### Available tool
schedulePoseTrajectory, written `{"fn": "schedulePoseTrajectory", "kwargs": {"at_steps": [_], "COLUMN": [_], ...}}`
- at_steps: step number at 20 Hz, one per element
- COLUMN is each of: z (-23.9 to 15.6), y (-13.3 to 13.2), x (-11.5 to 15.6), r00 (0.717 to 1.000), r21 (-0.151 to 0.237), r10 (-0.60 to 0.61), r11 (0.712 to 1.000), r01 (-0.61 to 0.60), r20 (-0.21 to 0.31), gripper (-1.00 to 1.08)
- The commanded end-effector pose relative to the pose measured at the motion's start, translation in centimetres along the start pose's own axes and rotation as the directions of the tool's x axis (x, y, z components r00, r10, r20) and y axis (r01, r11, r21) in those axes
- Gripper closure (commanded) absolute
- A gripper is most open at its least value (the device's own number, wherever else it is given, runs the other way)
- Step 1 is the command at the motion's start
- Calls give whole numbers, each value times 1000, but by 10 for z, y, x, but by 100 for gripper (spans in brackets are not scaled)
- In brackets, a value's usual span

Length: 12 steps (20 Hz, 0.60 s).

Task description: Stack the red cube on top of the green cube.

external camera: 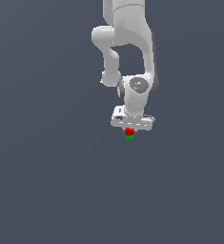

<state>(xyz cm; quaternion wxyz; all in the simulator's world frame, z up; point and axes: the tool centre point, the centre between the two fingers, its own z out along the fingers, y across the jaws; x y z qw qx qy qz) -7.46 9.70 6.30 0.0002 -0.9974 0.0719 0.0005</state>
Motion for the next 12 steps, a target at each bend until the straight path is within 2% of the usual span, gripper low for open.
{"fn": "schedulePoseTrajectory", "kwargs": {"at_steps": [1,2,3,12], "z": [1,1,1,1], "y": [-4,-4,-4,-4], "x": [-2,-2,-2,-2], "r00": [1000,1000,1000,1000], "r21": [0,0,0,0], "r10": [2,2,2,2], "r11": [1000,1000,1000,1000], "r01": [-2,-2,-2,-2], "r20": [-1,-1,-1,-1], "gripper": [108,108,-92,-92]}}
